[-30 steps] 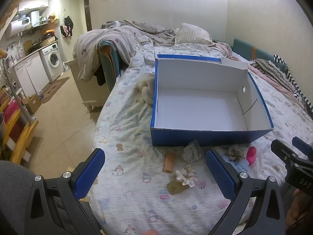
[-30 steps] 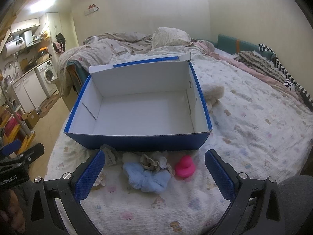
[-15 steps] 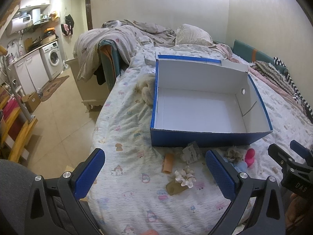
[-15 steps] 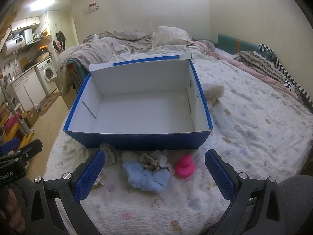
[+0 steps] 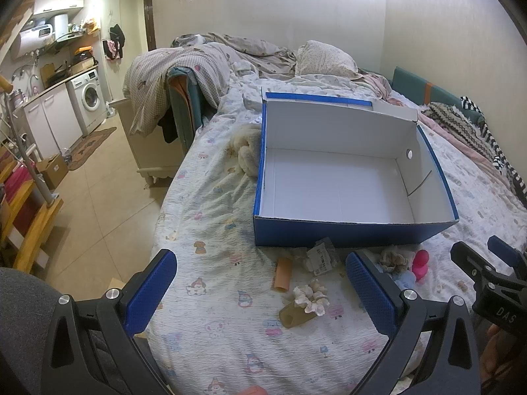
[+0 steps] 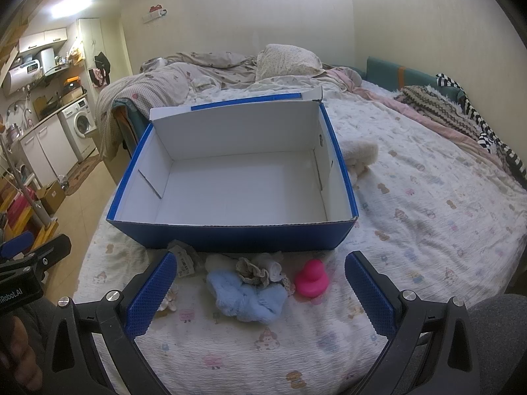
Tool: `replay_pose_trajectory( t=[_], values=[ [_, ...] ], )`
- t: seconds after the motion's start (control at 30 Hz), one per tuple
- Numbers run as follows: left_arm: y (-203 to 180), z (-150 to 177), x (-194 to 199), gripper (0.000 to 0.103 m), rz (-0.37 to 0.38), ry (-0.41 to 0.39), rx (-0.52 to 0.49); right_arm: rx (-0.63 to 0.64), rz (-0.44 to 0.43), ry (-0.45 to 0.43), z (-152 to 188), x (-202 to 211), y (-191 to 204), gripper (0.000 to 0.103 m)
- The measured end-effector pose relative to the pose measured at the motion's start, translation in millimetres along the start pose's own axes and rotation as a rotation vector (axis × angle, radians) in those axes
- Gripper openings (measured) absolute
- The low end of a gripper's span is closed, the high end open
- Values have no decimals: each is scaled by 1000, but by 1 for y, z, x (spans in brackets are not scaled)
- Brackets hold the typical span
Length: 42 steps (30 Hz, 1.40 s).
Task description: Organize soft objects
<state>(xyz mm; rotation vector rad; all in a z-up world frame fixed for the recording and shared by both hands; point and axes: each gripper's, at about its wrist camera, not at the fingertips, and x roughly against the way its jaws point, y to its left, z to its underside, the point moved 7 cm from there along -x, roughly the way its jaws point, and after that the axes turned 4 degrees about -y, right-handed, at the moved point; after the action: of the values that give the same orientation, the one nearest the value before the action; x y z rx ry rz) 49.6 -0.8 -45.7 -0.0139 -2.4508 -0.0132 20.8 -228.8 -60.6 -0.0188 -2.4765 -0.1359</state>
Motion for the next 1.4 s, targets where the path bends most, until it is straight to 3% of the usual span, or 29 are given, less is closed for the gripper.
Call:
replay_pose_trajectory(
  t=[0.47,0.63,0.83,1.03,1.13,1.3,1.4],
  values=[
    [1,1,0,103,4,4,2,-23,-5,-9,-2,2,-2,103],
    [5,-1,-6,103,1,53,20,-38,-52,11,-10,5,-4,103],
    [17,-7,-29,103,-22,188,67,-99,-99,89,-23,-5,-16,103],
    [10,4,-63,101,31,371,97,-104,-119,219,-23,-33,-24,103],
    [-1,19,-82,87,77,480,120,-130,-126,275,-19,-49,-31,103],
    [-34,45,-114,79,155,670,70,-191,-127,332,-7,-64,-41,103],
    [-48,57,-133,67,169,744,51,-204,-121,354,-3,-69,-44,103]
  ],
)
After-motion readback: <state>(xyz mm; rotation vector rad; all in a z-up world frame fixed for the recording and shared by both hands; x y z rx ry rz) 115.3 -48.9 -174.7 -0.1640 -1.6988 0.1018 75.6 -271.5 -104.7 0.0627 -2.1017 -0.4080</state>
